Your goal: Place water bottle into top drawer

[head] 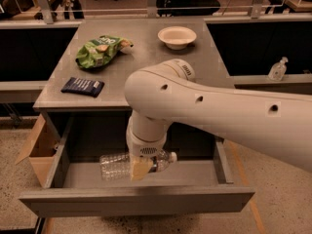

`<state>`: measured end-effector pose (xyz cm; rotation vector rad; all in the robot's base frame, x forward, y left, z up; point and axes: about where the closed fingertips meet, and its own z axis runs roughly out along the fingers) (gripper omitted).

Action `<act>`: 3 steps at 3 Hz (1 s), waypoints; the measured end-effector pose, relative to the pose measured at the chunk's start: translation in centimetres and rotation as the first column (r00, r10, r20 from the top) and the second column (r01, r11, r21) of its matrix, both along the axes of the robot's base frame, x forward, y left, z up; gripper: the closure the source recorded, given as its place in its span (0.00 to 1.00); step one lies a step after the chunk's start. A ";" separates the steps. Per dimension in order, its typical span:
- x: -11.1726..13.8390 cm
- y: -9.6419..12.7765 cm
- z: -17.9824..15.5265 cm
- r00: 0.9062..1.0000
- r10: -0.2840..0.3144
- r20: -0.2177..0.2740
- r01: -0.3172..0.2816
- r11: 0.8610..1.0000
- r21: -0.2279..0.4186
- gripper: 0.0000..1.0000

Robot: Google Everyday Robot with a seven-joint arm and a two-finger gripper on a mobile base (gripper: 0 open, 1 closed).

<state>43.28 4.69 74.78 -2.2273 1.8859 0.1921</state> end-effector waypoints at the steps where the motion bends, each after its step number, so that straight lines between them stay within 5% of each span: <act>1: 0.0 0.0 0.1 1.000 0.001 0.001 -0.001 1.000 0.001 1.00; 3: 2.4 -0.4 -2.1 0.999 -0.023 0.038 0.022 1.000 0.022 1.00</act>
Offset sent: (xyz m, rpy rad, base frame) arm 0.0229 0.0014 -0.0247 0.0450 -0.0215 -0.0187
